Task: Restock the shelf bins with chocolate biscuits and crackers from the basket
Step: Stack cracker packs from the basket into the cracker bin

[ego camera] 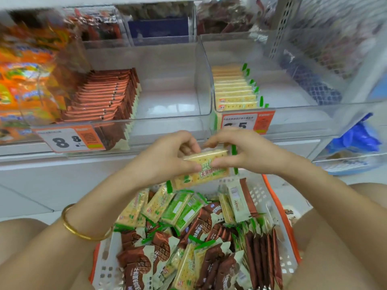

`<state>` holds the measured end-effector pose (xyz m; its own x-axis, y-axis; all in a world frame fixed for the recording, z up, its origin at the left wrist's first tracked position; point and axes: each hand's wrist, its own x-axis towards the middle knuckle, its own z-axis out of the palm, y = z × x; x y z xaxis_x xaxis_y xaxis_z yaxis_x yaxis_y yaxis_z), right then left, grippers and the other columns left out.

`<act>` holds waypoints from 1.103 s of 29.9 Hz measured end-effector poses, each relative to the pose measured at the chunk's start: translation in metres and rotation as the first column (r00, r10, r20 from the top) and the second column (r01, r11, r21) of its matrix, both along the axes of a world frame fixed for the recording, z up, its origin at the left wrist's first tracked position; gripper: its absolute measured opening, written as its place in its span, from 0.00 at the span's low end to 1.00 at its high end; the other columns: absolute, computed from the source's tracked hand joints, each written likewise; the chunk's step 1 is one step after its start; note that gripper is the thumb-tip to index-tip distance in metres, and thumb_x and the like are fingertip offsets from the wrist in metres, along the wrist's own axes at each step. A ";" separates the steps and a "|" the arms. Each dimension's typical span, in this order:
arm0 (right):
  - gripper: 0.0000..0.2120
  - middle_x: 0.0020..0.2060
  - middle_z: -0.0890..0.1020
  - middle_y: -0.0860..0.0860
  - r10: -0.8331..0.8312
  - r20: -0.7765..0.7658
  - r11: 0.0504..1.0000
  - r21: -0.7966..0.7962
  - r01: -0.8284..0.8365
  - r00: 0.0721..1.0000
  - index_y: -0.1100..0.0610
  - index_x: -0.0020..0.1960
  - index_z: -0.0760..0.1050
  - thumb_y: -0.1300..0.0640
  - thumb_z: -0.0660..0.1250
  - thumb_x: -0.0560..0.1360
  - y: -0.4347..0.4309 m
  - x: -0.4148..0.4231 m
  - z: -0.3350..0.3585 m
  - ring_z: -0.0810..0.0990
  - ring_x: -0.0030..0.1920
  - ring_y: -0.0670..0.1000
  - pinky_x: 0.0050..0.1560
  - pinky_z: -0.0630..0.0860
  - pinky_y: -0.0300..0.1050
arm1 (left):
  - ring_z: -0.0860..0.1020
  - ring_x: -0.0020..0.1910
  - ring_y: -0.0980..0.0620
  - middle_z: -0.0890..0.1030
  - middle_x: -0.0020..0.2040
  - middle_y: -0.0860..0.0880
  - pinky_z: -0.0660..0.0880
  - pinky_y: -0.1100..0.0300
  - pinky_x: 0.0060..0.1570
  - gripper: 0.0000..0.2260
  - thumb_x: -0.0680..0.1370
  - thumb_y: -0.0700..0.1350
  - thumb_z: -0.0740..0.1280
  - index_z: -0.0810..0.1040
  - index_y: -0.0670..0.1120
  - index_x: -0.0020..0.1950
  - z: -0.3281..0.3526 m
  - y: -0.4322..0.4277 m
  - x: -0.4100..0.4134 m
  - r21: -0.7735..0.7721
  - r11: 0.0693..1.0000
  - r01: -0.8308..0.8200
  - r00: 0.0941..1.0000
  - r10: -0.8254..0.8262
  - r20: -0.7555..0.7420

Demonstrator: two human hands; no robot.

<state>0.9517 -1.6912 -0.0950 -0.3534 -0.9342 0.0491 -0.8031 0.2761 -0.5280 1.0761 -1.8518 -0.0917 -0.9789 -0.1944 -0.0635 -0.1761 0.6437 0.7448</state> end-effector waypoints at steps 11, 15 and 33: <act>0.05 0.37 0.78 0.45 -0.421 0.232 0.769 -0.421 0.481 0.877 0.55 0.48 0.78 0.59 0.71 0.74 0.042 -0.091 0.085 0.75 0.36 0.42 0.36 0.71 0.34 | 0.65 0.67 0.46 0.69 0.65 0.46 0.54 0.67 0.58 0.28 0.71 0.47 0.72 0.68 0.46 0.68 0.063 0.019 -0.068 -0.514 0.831 -0.213 0.877 -0.068 -0.475; 0.08 0.39 0.77 0.46 -0.428 -0.019 0.902 0.040 0.429 0.903 0.54 0.51 0.78 0.56 0.71 0.73 0.020 -0.113 0.076 0.75 0.37 0.46 0.32 0.69 0.38 | 0.57 0.71 0.45 0.63 0.70 0.44 0.53 0.57 0.67 0.26 0.72 0.47 0.72 0.68 0.45 0.68 0.042 0.021 -0.073 -0.546 0.815 -0.196 0.927 -0.028 -0.374; 0.09 0.46 0.75 0.52 -0.509 -0.405 0.815 0.057 0.577 0.760 0.57 0.47 0.73 0.52 0.69 0.74 -0.006 -0.073 0.072 0.75 0.47 0.55 0.44 0.70 0.48 | 0.74 0.52 0.47 0.77 0.51 0.46 0.67 0.55 0.52 0.11 0.69 0.36 0.61 0.78 0.41 0.50 -0.014 0.008 0.004 -0.477 0.824 -0.305 0.751 -0.100 -0.653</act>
